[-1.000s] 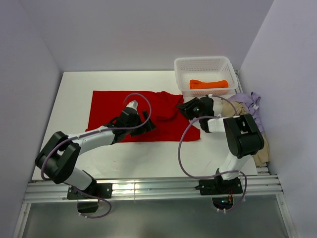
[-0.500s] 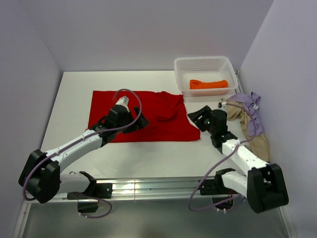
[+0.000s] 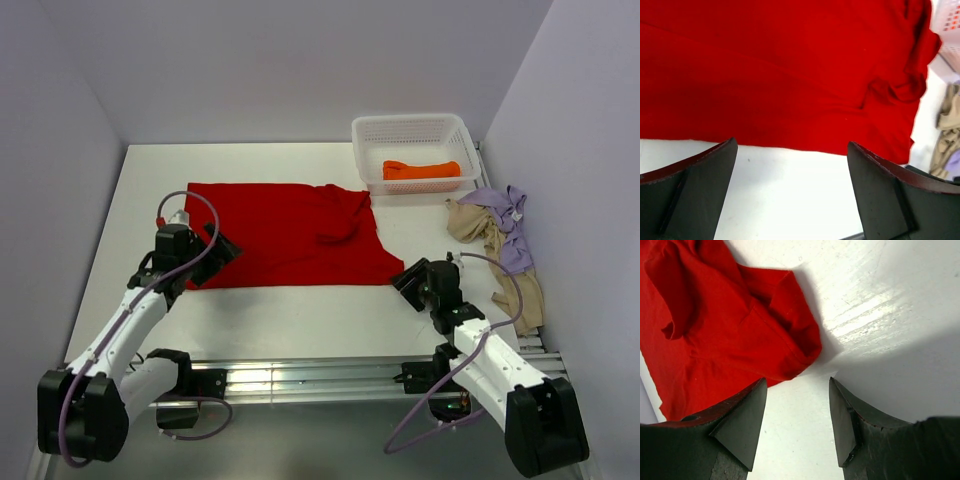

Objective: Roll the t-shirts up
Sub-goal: Fold the tshirt

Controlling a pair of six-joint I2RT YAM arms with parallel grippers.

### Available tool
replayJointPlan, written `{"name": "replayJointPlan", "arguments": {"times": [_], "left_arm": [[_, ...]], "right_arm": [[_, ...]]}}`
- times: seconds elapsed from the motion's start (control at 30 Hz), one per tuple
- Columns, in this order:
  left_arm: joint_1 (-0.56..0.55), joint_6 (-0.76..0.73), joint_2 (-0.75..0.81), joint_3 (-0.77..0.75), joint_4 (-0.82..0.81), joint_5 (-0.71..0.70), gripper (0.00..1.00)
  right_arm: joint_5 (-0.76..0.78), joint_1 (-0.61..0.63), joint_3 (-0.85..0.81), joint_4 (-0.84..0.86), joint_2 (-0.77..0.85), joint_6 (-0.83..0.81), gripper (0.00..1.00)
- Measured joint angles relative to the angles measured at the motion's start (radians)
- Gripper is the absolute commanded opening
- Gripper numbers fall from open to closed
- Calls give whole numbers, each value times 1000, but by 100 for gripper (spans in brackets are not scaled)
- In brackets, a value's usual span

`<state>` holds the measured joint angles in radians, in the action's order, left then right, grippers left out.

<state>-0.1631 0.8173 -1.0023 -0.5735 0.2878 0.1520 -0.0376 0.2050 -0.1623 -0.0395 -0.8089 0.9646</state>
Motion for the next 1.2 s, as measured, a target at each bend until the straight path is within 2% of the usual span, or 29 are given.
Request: {"name": "replayJointPlan", "arguments": {"times": [0.1,0.27,0.4,0.53,0.67,0.73,0.83,0.87,0.93,1.2], "left_arm": [[20,7,38,8,11,19,96],[125,21,43,51,17,43,95],[230,48,44,104,18,56,86],[299,81,53,126,41,25,82],[314,122,105,128,74,-45,80],[315,142,135,129,95,-79,79],[319,173,162,129,113,-139,76],[322,178,162,130,117,-151,74],[338,195,157,143,117,-171,73],[409,217,79,212,73,-176,70]], "right_arm": [[6,0,8,5,7,20,60],[21,0,13,70,-37,58,59],[37,0,13,117,-79,87,56],[53,0,8,163,-130,113,52],[64,6,-3,197,-177,129,50],[71,9,-5,218,-198,138,44],[81,11,-5,234,-223,148,25],[84,11,-5,234,-230,152,14],[91,11,-5,236,-235,161,8],[103,13,-6,236,-233,167,5]]}}
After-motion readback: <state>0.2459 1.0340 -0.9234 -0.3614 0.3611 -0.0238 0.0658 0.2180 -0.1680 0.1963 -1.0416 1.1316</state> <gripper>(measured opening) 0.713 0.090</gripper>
